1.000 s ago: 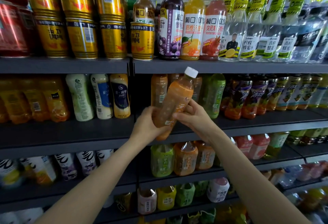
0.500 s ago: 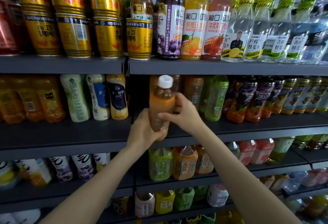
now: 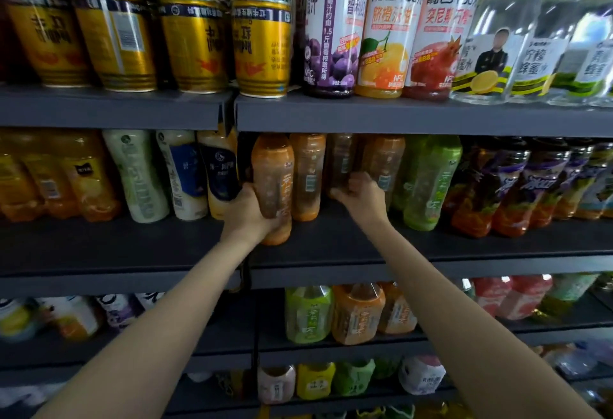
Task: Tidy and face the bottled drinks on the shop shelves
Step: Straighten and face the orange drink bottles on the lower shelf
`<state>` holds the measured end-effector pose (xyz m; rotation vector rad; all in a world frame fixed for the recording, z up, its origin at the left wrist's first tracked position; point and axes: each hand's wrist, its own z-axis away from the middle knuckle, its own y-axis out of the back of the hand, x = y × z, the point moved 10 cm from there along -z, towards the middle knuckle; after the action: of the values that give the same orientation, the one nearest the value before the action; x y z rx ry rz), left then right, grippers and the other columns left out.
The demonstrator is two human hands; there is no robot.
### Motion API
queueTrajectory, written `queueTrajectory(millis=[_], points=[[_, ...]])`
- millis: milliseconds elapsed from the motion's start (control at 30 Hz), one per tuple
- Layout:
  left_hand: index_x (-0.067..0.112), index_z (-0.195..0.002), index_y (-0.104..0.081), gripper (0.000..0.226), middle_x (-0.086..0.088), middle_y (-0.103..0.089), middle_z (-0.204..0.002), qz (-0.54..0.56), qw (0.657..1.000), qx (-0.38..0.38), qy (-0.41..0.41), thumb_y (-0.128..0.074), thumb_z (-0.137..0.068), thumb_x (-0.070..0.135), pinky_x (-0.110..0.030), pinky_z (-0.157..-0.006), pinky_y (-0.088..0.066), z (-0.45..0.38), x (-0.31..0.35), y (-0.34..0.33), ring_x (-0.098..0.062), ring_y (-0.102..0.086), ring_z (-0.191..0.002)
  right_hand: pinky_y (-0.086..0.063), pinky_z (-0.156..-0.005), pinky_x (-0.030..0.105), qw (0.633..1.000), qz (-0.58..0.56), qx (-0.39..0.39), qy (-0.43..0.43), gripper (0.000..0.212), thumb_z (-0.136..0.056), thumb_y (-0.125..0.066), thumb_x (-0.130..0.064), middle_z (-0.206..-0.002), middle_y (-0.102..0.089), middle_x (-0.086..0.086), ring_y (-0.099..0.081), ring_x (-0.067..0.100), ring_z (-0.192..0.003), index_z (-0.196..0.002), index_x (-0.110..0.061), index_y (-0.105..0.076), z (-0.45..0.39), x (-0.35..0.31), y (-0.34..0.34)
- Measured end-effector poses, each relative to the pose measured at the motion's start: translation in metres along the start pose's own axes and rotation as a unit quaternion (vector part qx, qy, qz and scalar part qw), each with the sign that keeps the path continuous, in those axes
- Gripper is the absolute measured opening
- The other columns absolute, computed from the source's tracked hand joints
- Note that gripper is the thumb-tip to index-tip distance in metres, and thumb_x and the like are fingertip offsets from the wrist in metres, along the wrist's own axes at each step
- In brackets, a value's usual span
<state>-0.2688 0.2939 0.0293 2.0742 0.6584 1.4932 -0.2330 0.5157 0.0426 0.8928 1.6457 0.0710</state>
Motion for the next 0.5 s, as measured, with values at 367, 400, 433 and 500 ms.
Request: queueTrajectory(millis=[367,400,433,500], points=[[0.013,-0.118,-0.037,0.07,-0.006,-0.055,-0.118,0.073,0.997,-0.007,-0.013,-0.082,-0.068,0.033,-0.033,-0.087,-0.043,-0.011,-0.009,-0.012,-0.021,-0.053,-0.111,-0.028,-0.108,0.034,0.99,0.072,0.08,-0.086,0.068,-0.094,-0.05,-0.007,-0.149,-0.027,0.019,-0.031,0.032,-0.135,-0.148,0.0,-0.01,-0.071,0.024,-0.049],[0.013,-0.117,-0.037,0.07,-0.006,-0.055,-0.118,0.071,0.997,-0.008,-0.015,-0.082,-0.068,0.034,-0.035,-0.089,-0.044,-0.012,-0.01,-0.013,-0.022,-0.053,-0.112,-0.03,-0.107,0.034,0.988,0.078,0.092,-0.099,0.063,-0.095,-0.048,-0.007,-0.148,-0.03,0.018,-0.034,0.032,-0.134,-0.148,-0.002,-0.013,-0.072,0.027,-0.048],[0.013,-0.117,-0.037,0.07,-0.007,-0.055,-0.118,0.067,0.998,-0.007,-0.017,-0.082,-0.068,0.034,-0.036,-0.089,-0.044,-0.013,-0.01,-0.013,-0.022,-0.053,-0.112,-0.032,-0.106,0.035,0.986,0.082,0.1,-0.108,0.059,-0.096,-0.047,-0.008,-0.146,-0.033,0.018,-0.037,0.032,-0.132,-0.147,-0.003,-0.017,-0.073,0.028,-0.047],[0.011,-0.117,-0.038,0.07,-0.007,-0.055,-0.117,0.065,0.998,0.0,-0.02,-0.082,-0.068,0.032,-0.036,-0.088,-0.045,-0.014,-0.011,-0.013,-0.022,-0.053,-0.111,-0.039,-0.1,0.039,0.982,0.098,0.119,-0.113,0.054,-0.095,-0.048,-0.009,-0.141,-0.039,0.017,-0.043,0.033,-0.127,-0.143,-0.004,-0.024,-0.072,0.027,-0.046]])
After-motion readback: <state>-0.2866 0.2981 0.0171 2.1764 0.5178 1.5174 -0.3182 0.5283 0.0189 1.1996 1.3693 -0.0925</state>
